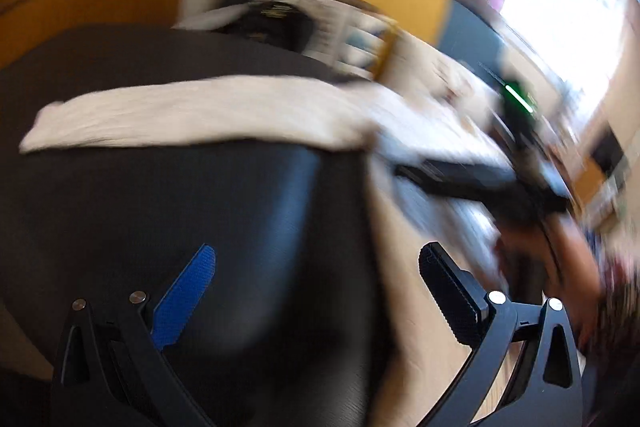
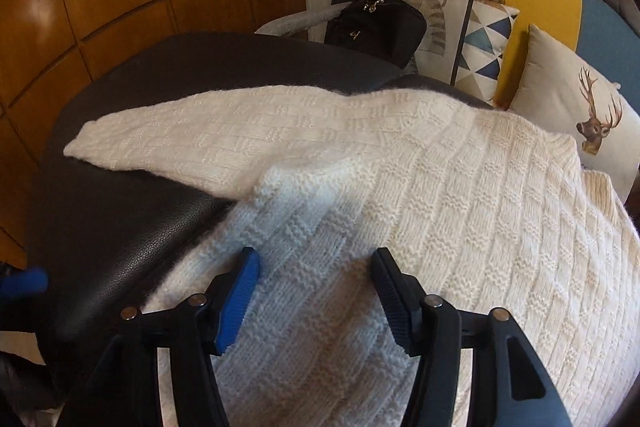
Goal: Fold clothes
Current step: 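Grasp the cream sweater sleeve cuff with the left gripper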
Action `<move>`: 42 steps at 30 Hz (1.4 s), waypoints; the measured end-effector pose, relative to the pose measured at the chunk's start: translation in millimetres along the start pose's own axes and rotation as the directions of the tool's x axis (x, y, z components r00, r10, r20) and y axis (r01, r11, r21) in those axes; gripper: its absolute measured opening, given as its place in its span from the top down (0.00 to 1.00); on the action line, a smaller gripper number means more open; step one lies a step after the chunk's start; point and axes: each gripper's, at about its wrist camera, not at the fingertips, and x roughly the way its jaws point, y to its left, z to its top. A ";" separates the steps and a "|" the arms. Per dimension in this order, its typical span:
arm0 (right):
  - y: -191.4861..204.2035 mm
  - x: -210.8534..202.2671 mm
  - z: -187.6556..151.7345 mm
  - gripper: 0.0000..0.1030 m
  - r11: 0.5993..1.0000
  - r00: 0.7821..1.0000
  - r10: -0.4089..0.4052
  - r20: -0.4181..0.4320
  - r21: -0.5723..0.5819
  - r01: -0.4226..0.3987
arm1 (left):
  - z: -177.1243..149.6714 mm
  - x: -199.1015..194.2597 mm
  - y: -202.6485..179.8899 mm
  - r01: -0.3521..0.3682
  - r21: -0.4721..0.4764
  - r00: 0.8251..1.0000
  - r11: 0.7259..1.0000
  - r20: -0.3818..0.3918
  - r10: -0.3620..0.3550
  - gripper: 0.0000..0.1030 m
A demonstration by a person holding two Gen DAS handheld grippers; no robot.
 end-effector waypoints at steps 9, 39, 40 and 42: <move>-2.8 -29.9 -19.4 0.42 0.994 0.997 0.068 0.029 0.082 -0.070 | 53.5 38.4 104.4 -0.170 -0.447 0.985 0.878 -0.061 0.160 0.00; -37.8 -61.1 -58.3 0.42 0.948 0.983 0.143 0.112 0.270 -0.169 | 81.7 65.5 192.6 0.041 -0.740 0.995 0.671 0.094 0.043 0.95; -41.7 -62.6 -58.6 0.42 0.943 0.983 0.139 0.120 0.286 -0.168 | 84.2 64.7 191.5 0.047 -0.732 0.994 0.679 0.104 0.043 0.95; -49.1 -60.9 -59.0 0.42 0.936 0.984 0.135 0.114 0.311 -0.164 | 91.5 62.0 188.8 0.073 -0.721 0.990 0.689 0.138 0.039 0.95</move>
